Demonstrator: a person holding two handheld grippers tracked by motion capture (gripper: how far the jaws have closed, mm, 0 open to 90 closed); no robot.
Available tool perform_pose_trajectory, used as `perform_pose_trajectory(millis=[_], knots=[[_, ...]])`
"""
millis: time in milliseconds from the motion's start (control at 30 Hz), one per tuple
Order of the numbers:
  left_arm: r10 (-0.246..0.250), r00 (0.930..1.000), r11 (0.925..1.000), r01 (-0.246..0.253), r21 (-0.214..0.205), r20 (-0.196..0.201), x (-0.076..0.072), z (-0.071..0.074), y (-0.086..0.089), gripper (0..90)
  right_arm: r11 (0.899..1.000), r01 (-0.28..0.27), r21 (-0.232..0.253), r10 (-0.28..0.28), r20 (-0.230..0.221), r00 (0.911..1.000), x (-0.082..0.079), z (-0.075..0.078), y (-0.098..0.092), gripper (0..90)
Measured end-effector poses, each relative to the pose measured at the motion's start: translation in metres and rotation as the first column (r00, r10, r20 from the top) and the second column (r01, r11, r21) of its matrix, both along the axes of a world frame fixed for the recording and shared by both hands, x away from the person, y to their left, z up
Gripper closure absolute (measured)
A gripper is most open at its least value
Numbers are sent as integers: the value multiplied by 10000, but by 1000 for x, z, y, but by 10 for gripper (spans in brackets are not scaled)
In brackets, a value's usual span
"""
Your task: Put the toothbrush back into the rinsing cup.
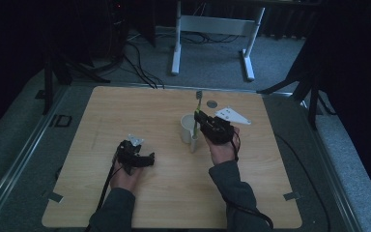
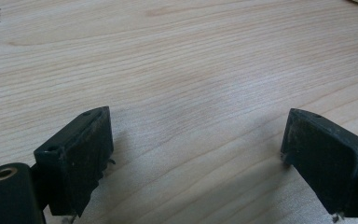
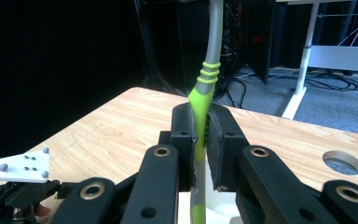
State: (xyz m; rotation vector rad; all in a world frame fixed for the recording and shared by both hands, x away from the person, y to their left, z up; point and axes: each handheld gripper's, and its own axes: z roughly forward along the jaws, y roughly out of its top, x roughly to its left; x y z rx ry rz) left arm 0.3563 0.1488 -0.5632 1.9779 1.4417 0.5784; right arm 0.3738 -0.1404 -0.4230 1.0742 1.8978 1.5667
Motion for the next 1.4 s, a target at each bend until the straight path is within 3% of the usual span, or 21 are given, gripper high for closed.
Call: perform_pose_trajectory(millis=[1400], knots=[[5,10000,10000,-5,-9,1,0,0,0,93,9980,-158,-618,125,-546,9984,2,-24,-2,815]])
